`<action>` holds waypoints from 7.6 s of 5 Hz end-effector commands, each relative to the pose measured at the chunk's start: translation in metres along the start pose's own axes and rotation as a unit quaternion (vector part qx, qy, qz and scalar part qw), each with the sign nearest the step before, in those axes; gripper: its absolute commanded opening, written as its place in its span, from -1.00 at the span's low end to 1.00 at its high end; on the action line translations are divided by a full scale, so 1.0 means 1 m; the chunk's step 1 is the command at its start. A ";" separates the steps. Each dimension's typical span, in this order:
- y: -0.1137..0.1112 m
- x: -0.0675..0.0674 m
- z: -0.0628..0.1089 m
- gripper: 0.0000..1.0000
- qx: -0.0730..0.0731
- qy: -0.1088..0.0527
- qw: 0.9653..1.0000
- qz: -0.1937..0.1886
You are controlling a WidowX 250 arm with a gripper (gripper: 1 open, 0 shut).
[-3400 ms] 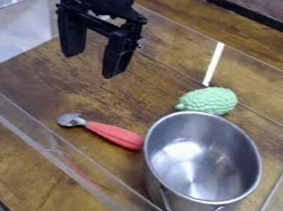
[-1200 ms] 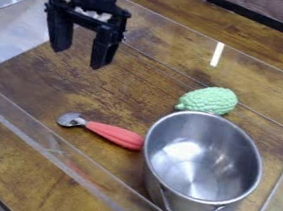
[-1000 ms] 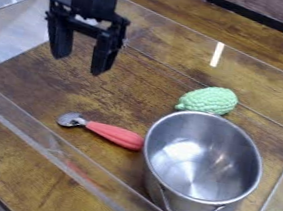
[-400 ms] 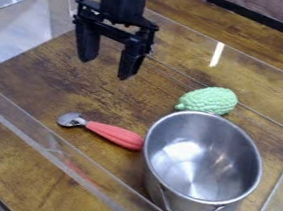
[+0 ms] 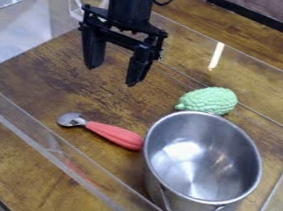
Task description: Move the orange spoon to the right
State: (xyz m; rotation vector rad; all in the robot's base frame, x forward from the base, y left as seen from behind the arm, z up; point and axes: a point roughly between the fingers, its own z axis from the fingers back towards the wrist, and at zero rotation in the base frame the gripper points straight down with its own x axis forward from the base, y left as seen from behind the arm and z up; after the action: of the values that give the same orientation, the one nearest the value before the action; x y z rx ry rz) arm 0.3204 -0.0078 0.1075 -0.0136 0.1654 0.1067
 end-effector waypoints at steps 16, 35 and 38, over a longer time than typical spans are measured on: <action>0.019 -0.012 -0.064 1.00 0.114 -0.093 0.851 -0.504; -0.069 0.135 0.003 -1.00 0.252 -0.188 0.747 -0.587; -0.100 0.123 0.047 1.00 0.317 -0.191 0.738 -0.564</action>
State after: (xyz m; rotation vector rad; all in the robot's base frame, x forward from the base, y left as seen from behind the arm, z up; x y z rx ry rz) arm 0.4545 -0.0846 0.0790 0.5516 -0.1144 -1.2087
